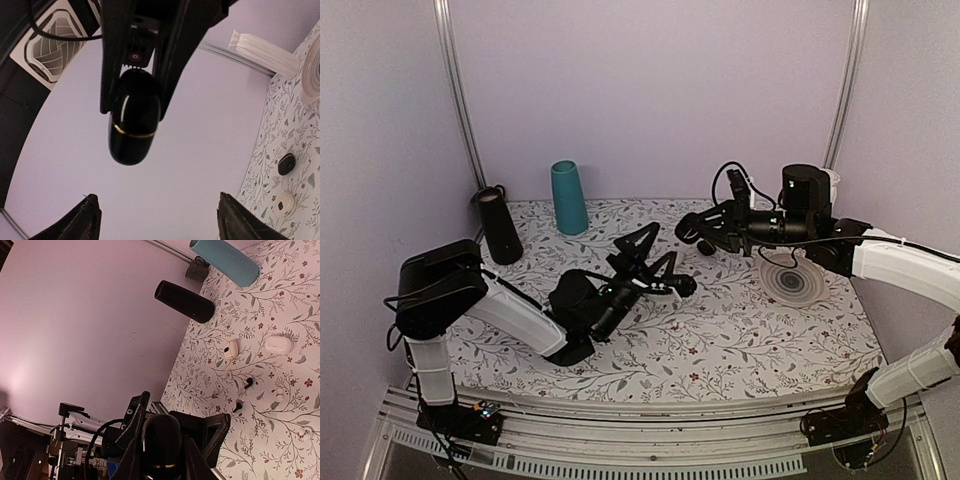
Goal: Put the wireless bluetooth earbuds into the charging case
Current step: Pass from the right arm to the left
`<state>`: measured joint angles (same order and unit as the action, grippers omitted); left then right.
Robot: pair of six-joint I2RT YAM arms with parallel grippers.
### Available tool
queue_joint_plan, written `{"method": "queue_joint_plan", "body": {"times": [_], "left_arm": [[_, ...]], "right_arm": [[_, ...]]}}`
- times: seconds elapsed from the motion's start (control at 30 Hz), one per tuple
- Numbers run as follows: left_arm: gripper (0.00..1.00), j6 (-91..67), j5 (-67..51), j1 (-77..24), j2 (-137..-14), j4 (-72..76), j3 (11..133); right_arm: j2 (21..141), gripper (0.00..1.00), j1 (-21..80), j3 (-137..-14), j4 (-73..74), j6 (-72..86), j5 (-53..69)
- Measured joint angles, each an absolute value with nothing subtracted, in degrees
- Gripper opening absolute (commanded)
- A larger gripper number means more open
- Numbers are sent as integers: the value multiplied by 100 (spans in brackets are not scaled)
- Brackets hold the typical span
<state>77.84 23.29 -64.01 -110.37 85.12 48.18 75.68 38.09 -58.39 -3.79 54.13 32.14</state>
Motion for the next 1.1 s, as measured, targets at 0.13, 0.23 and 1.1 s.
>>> {"method": "queue_joint_plan", "body": {"times": [0.13, 0.23, 1.1], "left_arm": [[75, 8477, 2519, -6477, -11201, 8650, 4908], [66, 8799, 2556, -6525, -11201, 8709, 4969], [29, 9432, 2528, -6785, -11349, 8768, 5203]], "right_arm": [[7568, 3, 3806, -5846, -375, 5395, 3323], [7570, 3, 3806, -5846, -366, 5393, 3395], [7789, 4, 3806, -5846, -301, 5382, 3636]]}}
